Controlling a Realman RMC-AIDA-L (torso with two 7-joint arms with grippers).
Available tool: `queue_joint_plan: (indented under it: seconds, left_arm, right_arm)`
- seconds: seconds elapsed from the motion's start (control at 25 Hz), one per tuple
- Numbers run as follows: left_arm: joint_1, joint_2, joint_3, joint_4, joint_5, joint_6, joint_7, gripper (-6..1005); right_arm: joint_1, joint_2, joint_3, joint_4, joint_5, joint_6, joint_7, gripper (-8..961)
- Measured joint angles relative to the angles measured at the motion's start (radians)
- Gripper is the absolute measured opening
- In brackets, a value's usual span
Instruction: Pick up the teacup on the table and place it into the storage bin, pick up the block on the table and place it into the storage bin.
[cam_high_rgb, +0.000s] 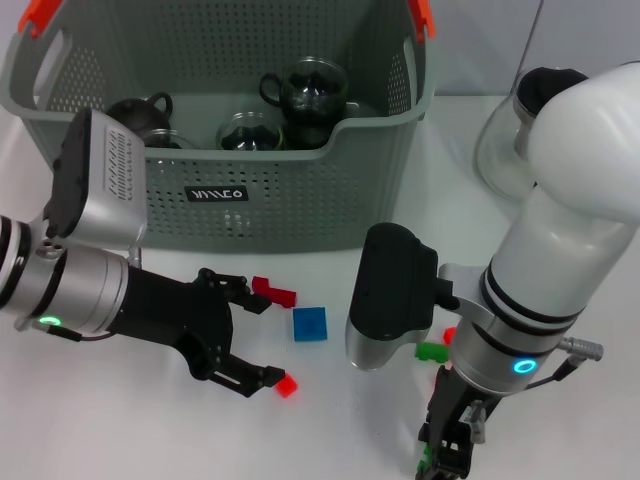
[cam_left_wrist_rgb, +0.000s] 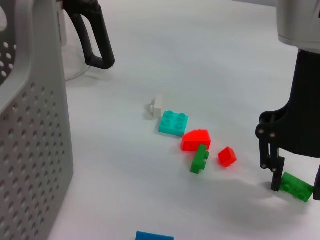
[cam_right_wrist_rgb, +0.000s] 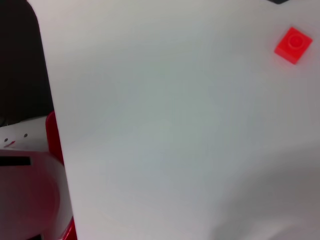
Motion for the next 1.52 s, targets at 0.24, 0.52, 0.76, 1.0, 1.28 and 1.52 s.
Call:
queue_joint_plan:
  seconds: [0.24, 0.52, 0.76, 1.0, 1.28, 1.52]
  left_arm:
    - [0.0, 0.0, -0.006, 0.0, 0.0, 0.0, 0.0, 912]
    - [0.0, 0.0, -0.007, 0.0, 0.0, 0.0, 0.0, 911]
    - [0.002, 0.0, -0.009, 0.0, 0.0, 0.0, 0.0, 910]
    - [0.007, 0.0, -0.016, -0.001, 0.008, 0.0, -0.001, 909]
    - [0.011, 0.0, -0.039, -0.001, 0.047, 0.002, -0.008, 908]
    - [0.012, -0.001, -0.039, -0.001, 0.048, 0.0, -0.007, 907]
  right_arm:
    - [-0.031, -0.006, 0.005, -0.057, -0.012, 0.0, 0.0, 439]
    - [-0.045, -0.006, 0.056, -0.083, -0.04, -0.007, -0.004, 440]
    - [-0.044, -0.008, 0.19, -0.097, -0.04, -0.02, -0.044, 440]
    - [-0.022, -0.009, 0.338, -0.1, -0.038, -0.029, -0.092, 439]
    - [0.033, -0.009, 0.524, -0.236, -0.011, -0.099, -0.108, 438]
    - [0.175, -0.009, 0.747, -0.294, 0.055, -0.078, -0.131, 439]
